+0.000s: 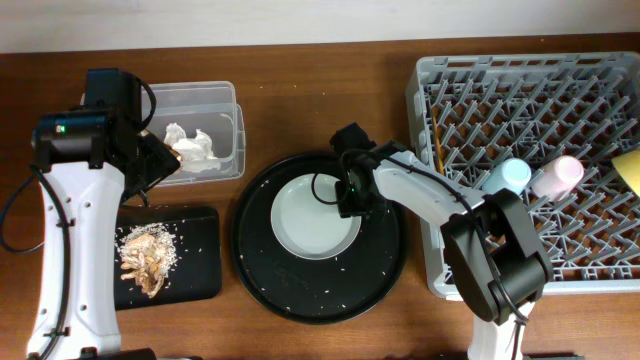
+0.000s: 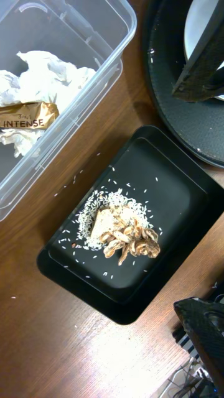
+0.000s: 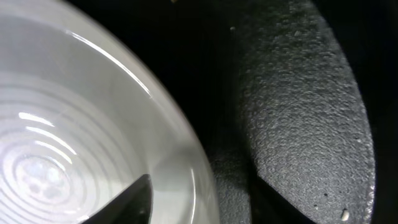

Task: Sort waste into correct bins and load items into the dishwasher rack
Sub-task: 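Move the right gripper to the white plate and grasp its rim, then lift the plate with the right gripper and stand it upright in the rack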

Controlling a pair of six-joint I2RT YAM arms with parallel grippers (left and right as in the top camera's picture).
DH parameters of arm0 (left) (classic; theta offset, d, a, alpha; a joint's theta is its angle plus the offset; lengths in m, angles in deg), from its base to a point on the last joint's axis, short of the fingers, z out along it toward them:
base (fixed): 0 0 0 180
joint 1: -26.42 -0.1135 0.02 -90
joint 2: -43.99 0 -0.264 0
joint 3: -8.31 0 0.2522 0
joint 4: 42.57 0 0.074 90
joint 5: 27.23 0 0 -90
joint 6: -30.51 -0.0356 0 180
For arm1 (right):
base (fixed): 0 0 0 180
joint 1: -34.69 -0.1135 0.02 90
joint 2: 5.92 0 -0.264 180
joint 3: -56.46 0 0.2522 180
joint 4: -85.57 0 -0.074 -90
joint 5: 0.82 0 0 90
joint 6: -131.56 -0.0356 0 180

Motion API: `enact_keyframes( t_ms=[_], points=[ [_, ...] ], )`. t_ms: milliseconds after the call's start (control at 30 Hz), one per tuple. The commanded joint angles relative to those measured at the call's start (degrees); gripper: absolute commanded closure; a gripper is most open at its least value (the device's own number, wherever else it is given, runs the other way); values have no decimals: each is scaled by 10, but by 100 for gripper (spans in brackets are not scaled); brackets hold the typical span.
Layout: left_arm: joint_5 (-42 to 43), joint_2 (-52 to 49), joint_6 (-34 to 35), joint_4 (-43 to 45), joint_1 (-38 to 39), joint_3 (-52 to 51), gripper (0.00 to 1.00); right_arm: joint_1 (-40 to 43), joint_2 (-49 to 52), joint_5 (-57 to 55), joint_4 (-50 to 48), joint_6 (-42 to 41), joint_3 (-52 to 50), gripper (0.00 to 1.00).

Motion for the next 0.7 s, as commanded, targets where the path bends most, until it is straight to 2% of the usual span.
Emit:
enact_keyframes(
  t_ms=[0,233,467,667],
  points=[
    [-4,3,-3,-1,-2,3,0,-2,0,15,-2,-13,-10,63],
    [-4,3,-3,-1,-2,3,0,-2,-1,26,37,-13,17,96],
    [-4,3,-3,-1,-2,3,0,10,-10,18,166,-12,135,96],
    [-4,3,-3,-1,-2,3,0,75,-38,-41,305,18,293,96]
  ],
)
